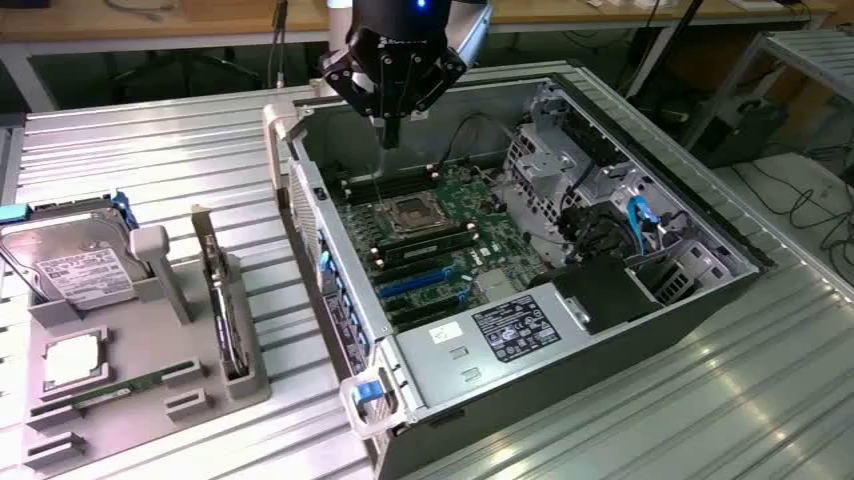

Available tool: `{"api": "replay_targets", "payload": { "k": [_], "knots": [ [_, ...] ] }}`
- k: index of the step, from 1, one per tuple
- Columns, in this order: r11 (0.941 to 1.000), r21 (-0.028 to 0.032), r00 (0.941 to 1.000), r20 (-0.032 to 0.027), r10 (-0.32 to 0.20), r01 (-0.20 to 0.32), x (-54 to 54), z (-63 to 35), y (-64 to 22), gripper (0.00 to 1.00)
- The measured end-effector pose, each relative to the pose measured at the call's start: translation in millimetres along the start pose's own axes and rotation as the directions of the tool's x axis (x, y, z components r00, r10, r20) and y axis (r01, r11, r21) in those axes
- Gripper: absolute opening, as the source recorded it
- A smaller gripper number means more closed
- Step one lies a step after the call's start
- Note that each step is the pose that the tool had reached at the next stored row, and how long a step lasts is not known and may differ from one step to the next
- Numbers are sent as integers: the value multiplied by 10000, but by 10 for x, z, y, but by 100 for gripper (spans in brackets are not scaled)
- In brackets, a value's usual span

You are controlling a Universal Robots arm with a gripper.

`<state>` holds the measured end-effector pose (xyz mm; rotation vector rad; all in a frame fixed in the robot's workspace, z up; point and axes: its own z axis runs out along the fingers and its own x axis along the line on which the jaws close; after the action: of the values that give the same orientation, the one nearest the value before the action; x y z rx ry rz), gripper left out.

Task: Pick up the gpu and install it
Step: 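Reach for the gpu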

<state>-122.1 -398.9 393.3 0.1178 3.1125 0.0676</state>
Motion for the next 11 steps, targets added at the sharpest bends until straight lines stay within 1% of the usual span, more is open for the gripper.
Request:
{"api": "replay_targets", "payload": {
  "k": [2,11],
  "knots": [
    [10000,-1,10000,0,1,-1,46,-1,-4,11],
    [10000,0,10000,0,2,-2,126,-3,-10,11]
  ]
}}
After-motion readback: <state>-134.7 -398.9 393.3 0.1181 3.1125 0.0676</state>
